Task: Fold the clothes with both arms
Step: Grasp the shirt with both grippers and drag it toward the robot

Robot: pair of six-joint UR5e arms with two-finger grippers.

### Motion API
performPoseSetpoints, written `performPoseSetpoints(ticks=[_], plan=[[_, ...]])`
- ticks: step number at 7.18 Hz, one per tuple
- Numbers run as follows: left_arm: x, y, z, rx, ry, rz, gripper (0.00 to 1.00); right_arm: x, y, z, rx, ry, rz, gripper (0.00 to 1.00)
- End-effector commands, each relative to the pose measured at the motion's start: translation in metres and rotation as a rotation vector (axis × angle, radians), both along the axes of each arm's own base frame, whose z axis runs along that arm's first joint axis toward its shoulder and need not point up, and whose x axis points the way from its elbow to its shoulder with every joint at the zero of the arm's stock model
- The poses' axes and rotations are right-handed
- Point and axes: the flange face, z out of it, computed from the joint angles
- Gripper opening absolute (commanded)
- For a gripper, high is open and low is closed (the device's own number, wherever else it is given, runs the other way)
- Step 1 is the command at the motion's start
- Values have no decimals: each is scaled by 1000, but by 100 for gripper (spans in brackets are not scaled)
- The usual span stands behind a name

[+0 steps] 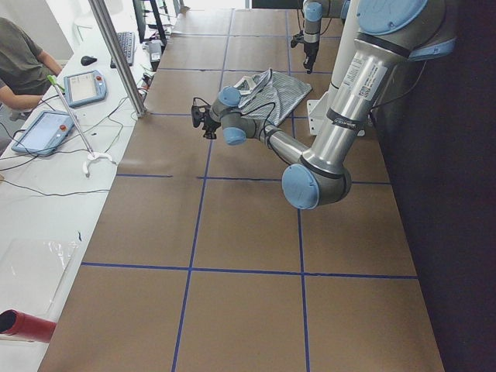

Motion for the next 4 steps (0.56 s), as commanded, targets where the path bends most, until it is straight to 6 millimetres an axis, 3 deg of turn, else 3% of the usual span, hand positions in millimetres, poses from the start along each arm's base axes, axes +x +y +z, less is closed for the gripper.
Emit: performPoseSetpoints(ticks=[1,2,3,4], plan=[[29,81,-37,-99,134,102,53,13,-34,-16,31,-36,105,100],[43,126,-31,-167,151,122,53,26,-76,-32,38,-73,206,100],[68,162,-33,-186,69,93,54,41,-107,-35,48,-78,277,100],[87,186,-29,-215,-54,78,59,39,-115,-28,52,-59,293,100]])
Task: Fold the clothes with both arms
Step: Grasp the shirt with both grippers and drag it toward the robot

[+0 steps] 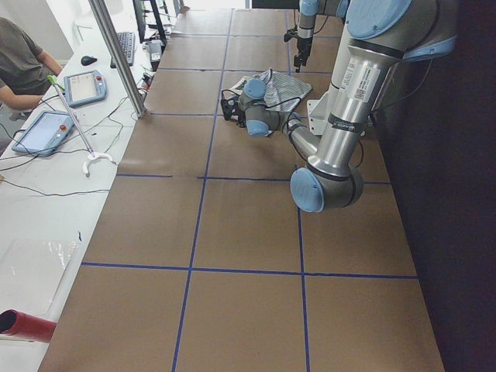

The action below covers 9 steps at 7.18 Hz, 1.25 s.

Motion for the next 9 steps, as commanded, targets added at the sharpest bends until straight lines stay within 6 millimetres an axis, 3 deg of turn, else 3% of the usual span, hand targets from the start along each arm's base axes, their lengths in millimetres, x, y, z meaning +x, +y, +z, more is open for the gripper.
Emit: performPoseSetpoints(ticks=[1,4,6,7,9], plan=[[34,55,6,-24,-148,4,62,6,-27,-5,18,-6,53,100],[51,73,15,-22,-174,34,61,-1,-32,2,12,14,61,100],[53,73,16,-23,-177,35,57,-2,-33,5,10,21,61,100],[54,73,18,-25,-184,35,53,-3,-34,8,9,29,64,100],[56,74,18,-28,-201,38,31,-2,-35,9,9,30,67,100]])
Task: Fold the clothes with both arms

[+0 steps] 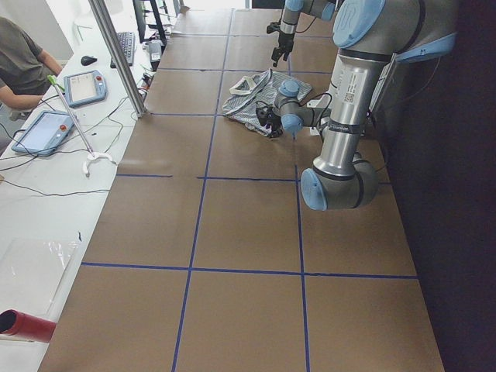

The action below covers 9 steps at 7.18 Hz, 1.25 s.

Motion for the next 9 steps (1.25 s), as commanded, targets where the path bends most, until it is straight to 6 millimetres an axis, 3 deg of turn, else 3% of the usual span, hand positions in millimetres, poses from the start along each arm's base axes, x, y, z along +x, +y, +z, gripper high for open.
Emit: performPoseSetpoints(ticks=[1,3,4,5,7,9], plan=[[3,0,0,0,-9,1,31,1,-2,2,-2,5,5,100],[1,-4,0,11,-12,-15,23,1,-3,4,-3,10,7,100],[-1,-7,0,19,-15,-28,7,1,-3,4,-3,9,7,100],[-4,-12,-1,21,-14,-37,0,1,-3,4,-3,9,7,100],[-14,-26,3,31,-24,-58,0,1,-4,4,-2,10,11,100],[-27,-65,18,108,-88,-62,0,5,-9,4,-2,10,23,100]])
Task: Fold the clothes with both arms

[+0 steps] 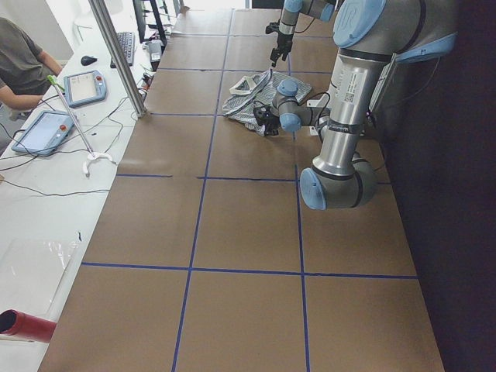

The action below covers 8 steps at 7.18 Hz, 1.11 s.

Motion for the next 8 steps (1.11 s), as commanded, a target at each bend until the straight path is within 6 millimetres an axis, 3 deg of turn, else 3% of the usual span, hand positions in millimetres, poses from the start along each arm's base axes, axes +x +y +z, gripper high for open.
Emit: performPoseSetpoints(ticks=[1,3,4,6,7,8], plan=[[-24,-71,15,61,-65,-60,0,5,-5,-1,7,0,8,100],[-36,-194,-12,101,-105,-181,0,5,-7,-2,21,0,-2,100],[-36,-246,-14,146,-93,-217,0,8,-10,-3,22,-1,9,100],[-29,-329,-2,200,-112,-247,0,7,-12,-2,22,1,12,100],[-44,-351,15,233,-106,-268,30,5,-13,-4,24,-3,13,100],[-56,-340,35,253,-106,-257,58,-1,-16,-4,41,3,25,100]])
